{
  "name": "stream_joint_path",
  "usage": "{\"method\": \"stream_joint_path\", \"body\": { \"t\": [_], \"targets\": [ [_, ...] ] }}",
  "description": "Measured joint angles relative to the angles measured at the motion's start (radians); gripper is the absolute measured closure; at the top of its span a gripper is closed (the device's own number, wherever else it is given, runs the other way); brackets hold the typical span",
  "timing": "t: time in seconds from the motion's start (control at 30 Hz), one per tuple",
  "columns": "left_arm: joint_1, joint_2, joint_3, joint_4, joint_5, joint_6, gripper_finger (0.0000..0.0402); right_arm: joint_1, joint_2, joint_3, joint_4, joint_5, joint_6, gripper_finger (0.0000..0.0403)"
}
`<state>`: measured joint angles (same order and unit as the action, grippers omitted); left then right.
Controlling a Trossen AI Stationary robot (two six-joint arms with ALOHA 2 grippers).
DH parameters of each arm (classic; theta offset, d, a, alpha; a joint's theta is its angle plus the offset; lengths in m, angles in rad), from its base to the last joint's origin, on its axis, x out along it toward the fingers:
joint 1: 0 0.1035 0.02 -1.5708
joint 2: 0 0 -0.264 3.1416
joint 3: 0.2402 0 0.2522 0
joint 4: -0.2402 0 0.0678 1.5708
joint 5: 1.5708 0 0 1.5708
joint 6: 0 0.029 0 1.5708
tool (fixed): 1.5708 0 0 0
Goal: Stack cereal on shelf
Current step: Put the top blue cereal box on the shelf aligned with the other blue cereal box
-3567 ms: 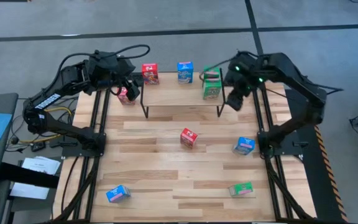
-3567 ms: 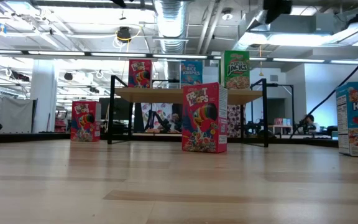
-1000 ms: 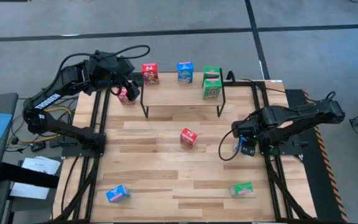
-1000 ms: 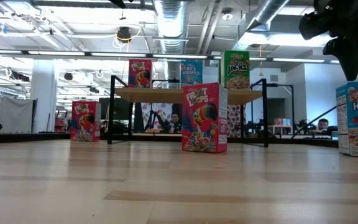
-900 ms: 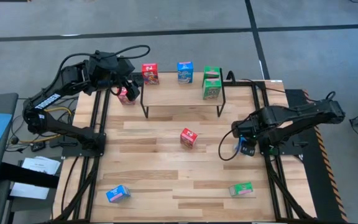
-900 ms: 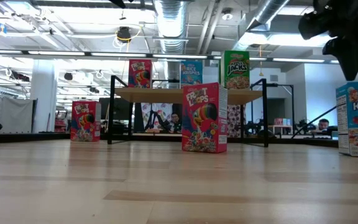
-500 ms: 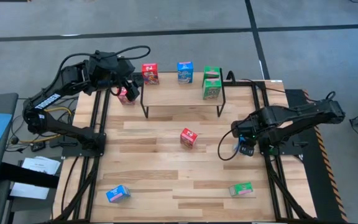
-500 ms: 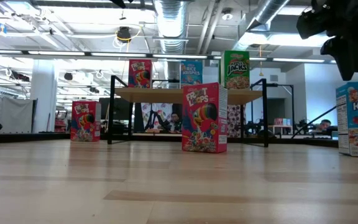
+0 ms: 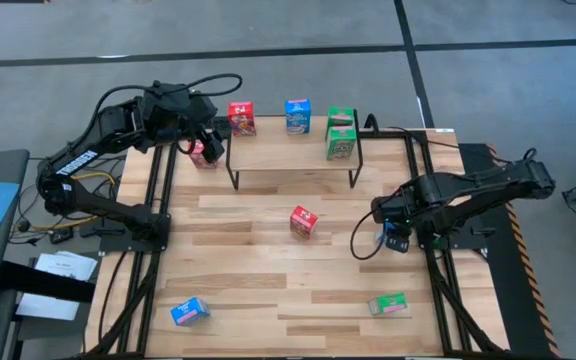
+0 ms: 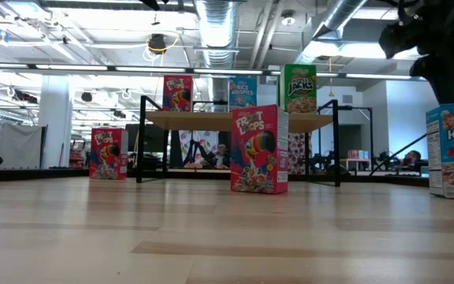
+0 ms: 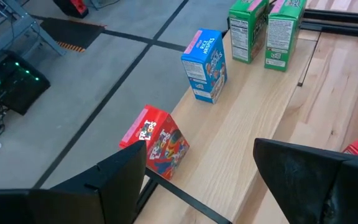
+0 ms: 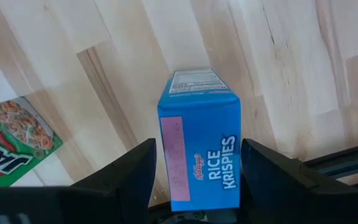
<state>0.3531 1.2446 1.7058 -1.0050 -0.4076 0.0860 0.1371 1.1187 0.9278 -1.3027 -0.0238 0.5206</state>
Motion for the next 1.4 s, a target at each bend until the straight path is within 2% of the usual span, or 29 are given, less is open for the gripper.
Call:
{"method": "stream_joint_path", "body": {
  "t": [0.57,0.87,1.03,1.4],
  "targets": [
    [0.000,0.000,0.000,0.001,0.000,-0.003,0.0116,-0.001,0.000,-0.071,0.037,-0.031,0.015,0.0144],
    [0.000,0.000,0.000,0.002,0.000,-0.004,0.0116,-0.010,0.000,-0.070,0.061,-0.032,0.030,0.0190],
    [0.000,0.000,0.000,0.002,0.000,-0.004,0.0116,-0.010,0.000,-0.044,0.062,-0.032,0.031,0.0203],
    [0.000,0.000,0.000,-0.006,0.010,-0.027,0.0116,-0.010,0.000,0.045,0.062,-0.031,0.084,0.0203]
  ]
}}
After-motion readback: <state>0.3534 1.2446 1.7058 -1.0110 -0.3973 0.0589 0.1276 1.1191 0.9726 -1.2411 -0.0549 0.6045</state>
